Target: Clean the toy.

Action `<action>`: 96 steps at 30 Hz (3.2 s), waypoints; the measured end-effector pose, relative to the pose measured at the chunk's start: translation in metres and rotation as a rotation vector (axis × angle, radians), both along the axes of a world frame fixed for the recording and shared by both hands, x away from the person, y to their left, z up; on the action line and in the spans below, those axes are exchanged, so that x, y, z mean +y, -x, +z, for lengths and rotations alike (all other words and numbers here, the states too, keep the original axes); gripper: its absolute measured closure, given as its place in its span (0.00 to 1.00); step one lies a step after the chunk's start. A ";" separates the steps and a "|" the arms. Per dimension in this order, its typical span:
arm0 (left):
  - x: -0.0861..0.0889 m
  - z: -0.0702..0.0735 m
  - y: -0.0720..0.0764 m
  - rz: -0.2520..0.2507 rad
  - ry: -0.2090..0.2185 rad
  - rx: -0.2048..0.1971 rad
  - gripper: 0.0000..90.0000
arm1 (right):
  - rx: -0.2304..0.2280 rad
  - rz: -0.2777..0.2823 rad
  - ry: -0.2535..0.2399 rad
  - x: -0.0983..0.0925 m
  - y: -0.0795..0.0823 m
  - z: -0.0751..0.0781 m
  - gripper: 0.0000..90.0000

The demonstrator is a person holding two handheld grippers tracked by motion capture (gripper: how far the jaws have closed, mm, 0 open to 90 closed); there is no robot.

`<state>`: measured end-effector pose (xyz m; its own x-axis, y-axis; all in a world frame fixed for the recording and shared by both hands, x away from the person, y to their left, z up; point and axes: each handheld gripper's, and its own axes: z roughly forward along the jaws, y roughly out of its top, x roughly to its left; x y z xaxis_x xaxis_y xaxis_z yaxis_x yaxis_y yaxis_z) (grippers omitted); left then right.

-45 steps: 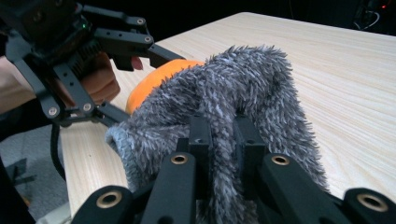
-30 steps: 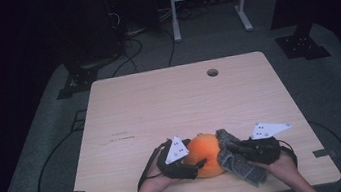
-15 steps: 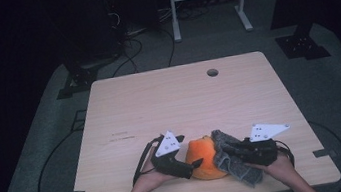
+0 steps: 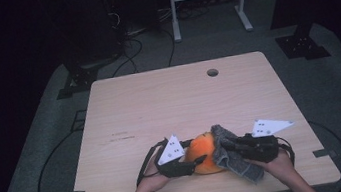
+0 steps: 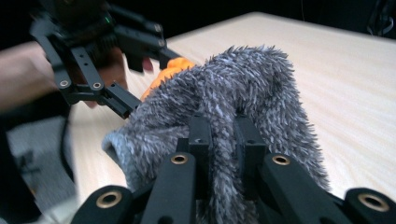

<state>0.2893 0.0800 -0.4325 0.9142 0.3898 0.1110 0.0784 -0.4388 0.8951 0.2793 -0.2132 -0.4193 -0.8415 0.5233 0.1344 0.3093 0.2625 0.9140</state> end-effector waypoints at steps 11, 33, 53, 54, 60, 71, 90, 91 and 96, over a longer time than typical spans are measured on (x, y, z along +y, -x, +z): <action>0.013 -0.006 -0.003 0.007 -0.031 0.029 0.44 | 0.093 -0.100 0.064 -0.018 -0.015 -0.026 0.88; 0.002 0.000 0.009 -0.060 -0.152 -0.061 0.42 | 0.024 0.002 -0.026 0.005 -0.017 0.000 0.88; 0.015 -0.002 -0.002 0.017 -0.131 0.018 0.41 | 0.103 -0.072 0.057 -0.011 -0.018 -0.026 0.88; 0.013 -0.002 -0.003 0.030 -0.123 0.027 0.41 | 0.113 -0.095 0.104 -0.013 -0.019 -0.029 0.88; 0.012 -0.002 -0.005 0.076 -0.106 0.047 0.40 | 0.025 -0.033 -0.003 -0.008 -0.005 -0.010 0.88; 0.017 -0.002 -0.009 0.036 -0.058 0.147 0.41 | 0.003 -0.102 0.050 -0.005 -0.010 -0.019 0.88; 0.000 0.001 -0.004 0.077 -0.021 0.107 0.51 | -0.155 -0.072 0.099 0.010 0.009 -0.003 0.88; 0.000 0.001 -0.004 0.069 -0.021 0.109 0.50 | -0.153 -0.069 0.099 0.009 0.008 -0.004 0.88; -0.006 0.000 -0.008 0.116 -0.018 0.166 0.27 | -0.139 -0.042 0.093 0.013 0.009 -0.005 0.88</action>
<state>0.2972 0.0744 -0.4330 0.8694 0.4932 -0.0297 0.2756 -0.4341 0.8577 0.2704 -0.2003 -0.4242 -0.8259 0.5629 -0.0318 0.1944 0.3372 0.9212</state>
